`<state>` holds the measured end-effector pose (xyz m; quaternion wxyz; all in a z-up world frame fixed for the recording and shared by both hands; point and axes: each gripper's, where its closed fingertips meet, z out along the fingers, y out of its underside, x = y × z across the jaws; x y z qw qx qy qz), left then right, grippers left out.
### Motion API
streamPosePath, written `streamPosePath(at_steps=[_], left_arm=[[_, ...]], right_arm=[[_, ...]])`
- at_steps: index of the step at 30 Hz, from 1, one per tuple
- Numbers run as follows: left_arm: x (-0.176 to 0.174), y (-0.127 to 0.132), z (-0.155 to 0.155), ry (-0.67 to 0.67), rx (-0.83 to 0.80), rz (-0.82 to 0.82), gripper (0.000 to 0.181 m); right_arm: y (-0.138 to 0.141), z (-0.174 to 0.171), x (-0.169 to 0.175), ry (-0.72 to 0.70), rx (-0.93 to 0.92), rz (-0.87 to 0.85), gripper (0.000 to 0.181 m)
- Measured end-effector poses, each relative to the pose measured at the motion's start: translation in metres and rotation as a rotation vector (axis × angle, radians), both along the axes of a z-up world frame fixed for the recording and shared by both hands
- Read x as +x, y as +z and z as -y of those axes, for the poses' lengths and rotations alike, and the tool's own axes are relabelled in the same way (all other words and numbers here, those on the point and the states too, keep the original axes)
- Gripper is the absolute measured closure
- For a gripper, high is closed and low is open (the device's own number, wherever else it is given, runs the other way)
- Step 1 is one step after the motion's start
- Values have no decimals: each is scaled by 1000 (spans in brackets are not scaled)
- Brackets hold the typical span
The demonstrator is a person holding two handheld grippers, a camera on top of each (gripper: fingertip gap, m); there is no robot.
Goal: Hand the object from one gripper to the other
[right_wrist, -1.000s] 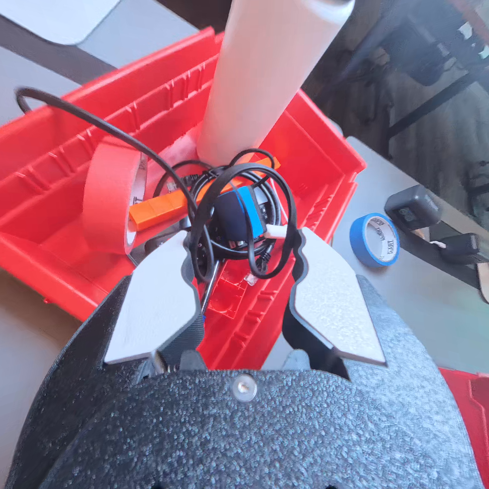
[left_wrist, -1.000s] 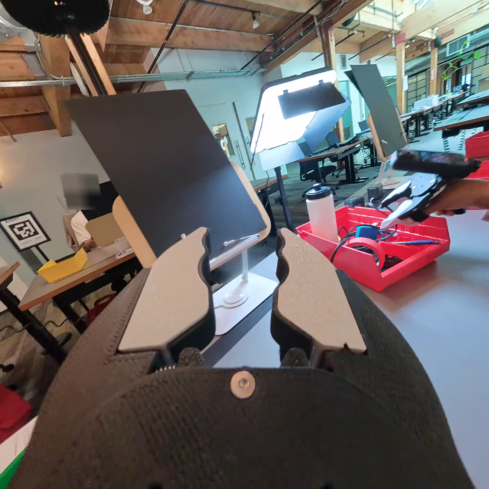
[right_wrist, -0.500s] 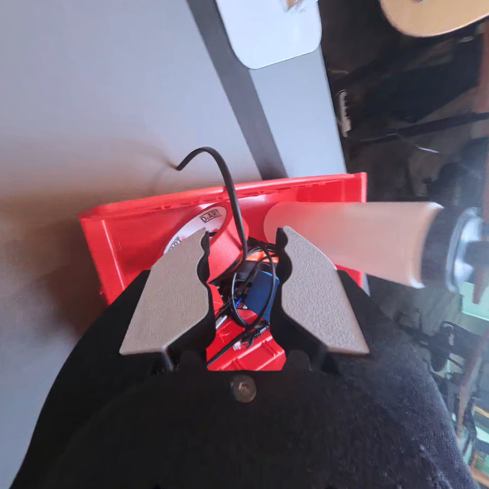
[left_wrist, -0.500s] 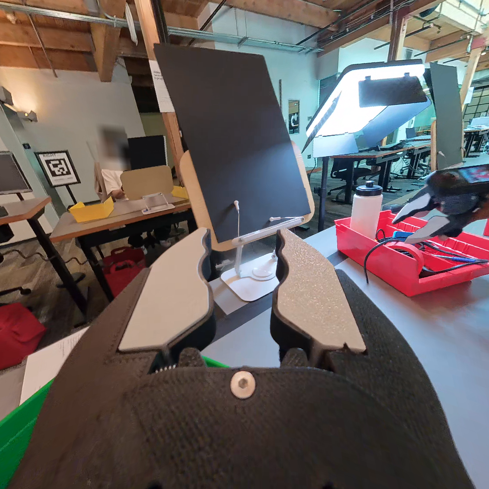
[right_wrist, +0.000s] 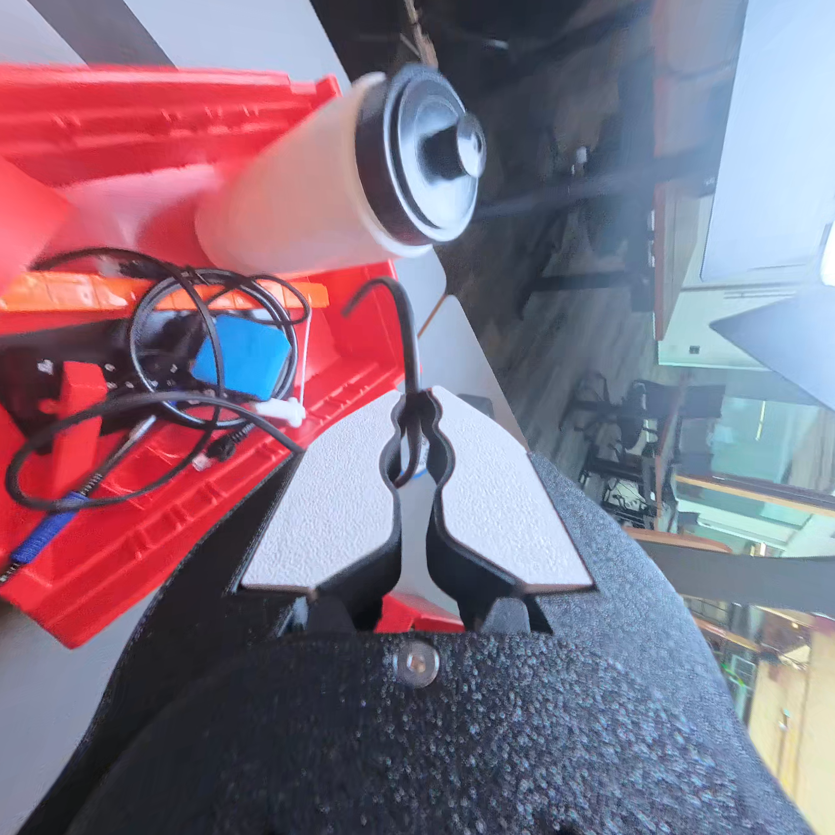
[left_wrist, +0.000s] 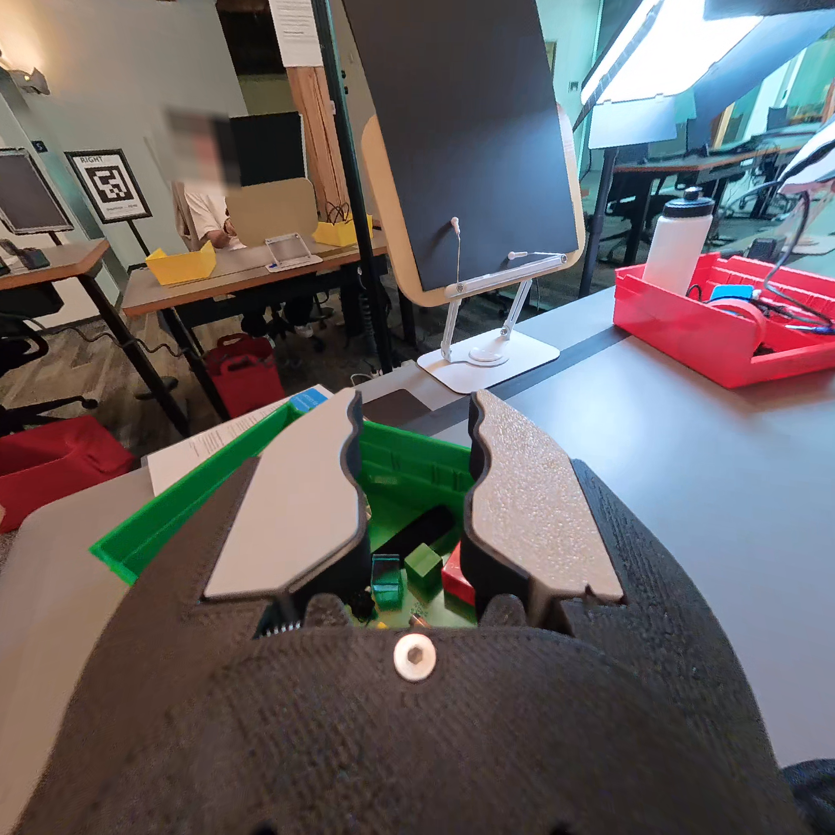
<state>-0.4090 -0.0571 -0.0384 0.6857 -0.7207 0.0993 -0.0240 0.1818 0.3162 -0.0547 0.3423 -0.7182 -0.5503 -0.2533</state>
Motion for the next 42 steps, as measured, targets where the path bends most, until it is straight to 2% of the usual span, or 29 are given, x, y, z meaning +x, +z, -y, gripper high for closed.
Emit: streamPosePath(at_steps=[1, 3, 5, 8, 11, 15, 20, 25, 29, 33, 36, 39, 40, 42], left_arm=[[-1, -2, 4, 1, 7, 12, 137], [-3, -6, 10, 5, 8, 26, 138], [-5, -10, 13, 15, -6, 19, 138], [-7, -15, 15, 28, -46, -9, 137], [-8, -16, 13, 39, -76, -45, 137], [-4, -20, 2, 38, -99, -61, 137], [2, -40, -16, 32, -192, -66, 139], [-3, -78, -37, 45, -385, -138, 141], [-19, -129, -51, 47, -669, -323, 143], [-37, -182, -45, 9, -1022, -486, 136], [-44, -201, -47, -11, -1124, -539, 136], [-45, -219, -43, -42, -1241, -489, 144], [-50, -220, -44, -24, -1245, -510, 153], [-50, -212, -47, -10, -1216, -495, 154]], right_arm=[[-4, 0, 4, 9, -14, 22, 176], [-22, 7, -6, 66, -85, 2, 163], [-28, 17, -26, 120, -142, -114, 150], [6, 33, -48, 200, -136, -363, 143], [38, 48, -45, 244, -92, -506, 137], [42, 71, -31, 270, -53, -598, 137], [29, 115, -31, 305, -25, -884, 140], [-11, 163, -38, 327, -54, -1054, 143], [-41, 199, -53, 385, -145, -1117, 146], [-57, 217, -64, 420, -201, -1135, 147], [-59, 224, -70, 437, -240, -1164, 148], [-63, 227, -76, 443, -280, -1177, 150], [-63, 229, -78, 447, -287, -1172, 150], [-62, 233, -82, 466, -289, -1158, 151]])
